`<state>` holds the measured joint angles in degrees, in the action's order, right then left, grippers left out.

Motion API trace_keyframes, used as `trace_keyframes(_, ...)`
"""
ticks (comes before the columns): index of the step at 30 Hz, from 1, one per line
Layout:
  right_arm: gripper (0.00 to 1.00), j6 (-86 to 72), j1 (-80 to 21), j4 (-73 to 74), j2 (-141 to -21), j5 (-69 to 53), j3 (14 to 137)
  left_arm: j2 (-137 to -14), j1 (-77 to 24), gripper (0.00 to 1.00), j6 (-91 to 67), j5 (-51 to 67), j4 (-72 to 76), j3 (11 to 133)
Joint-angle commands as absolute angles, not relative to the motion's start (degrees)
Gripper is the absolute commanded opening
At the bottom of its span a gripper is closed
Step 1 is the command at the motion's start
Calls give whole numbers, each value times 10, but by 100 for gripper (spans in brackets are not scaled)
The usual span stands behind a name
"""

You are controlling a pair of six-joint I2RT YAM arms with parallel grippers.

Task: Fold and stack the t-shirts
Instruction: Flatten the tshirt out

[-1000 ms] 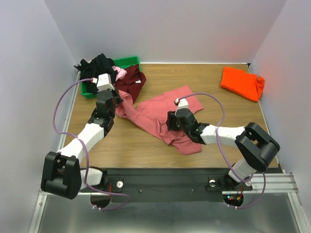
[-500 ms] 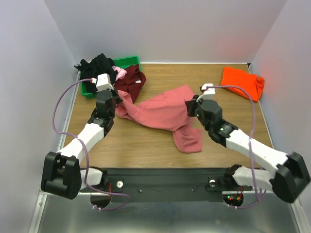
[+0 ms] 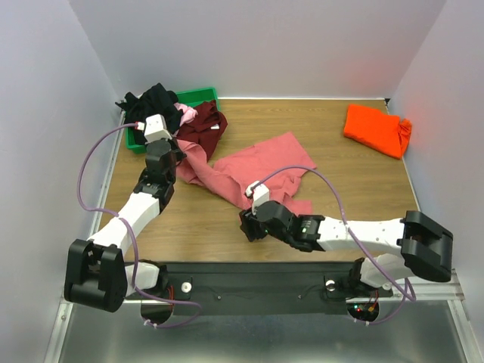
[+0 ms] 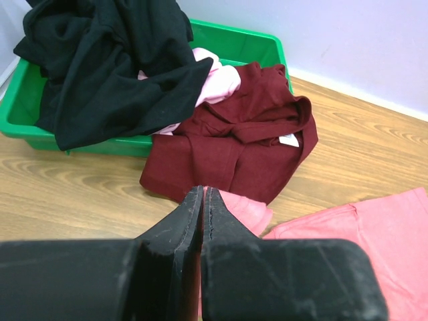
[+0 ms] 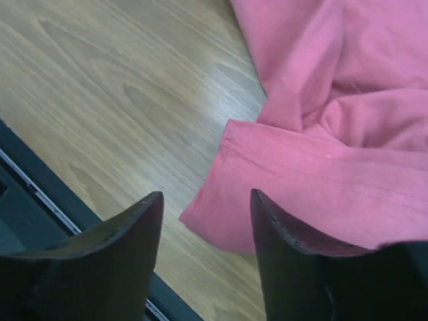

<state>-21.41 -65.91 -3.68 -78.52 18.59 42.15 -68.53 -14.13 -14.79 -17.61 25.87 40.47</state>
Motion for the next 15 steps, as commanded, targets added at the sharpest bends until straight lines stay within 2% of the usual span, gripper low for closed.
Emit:
trace_keyframes(1,66,-217,-664,-29,-740,262,436,-665,-137,0,-149,-183,283,415)
trace_keyframes(2,75,-213,-664,-29,-730,303,436,-666,-137,0,-149,-180,283,416)
trace_keyframes(5,86,-200,-663,-32,-705,360,442,-669,-137,0,-151,-175,284,416)
trace_keyframes(9,87,-183,-643,-41,-721,370,450,-671,-137,0,-151,-170,287,415)
trace_keyframes(13,81,-179,-629,-52,-763,330,459,-673,-137,0,-151,-166,287,416)
trace_keyframes(15,77,-173,-629,-67,-788,261,461,-672,-137,0,-150,-163,287,416)
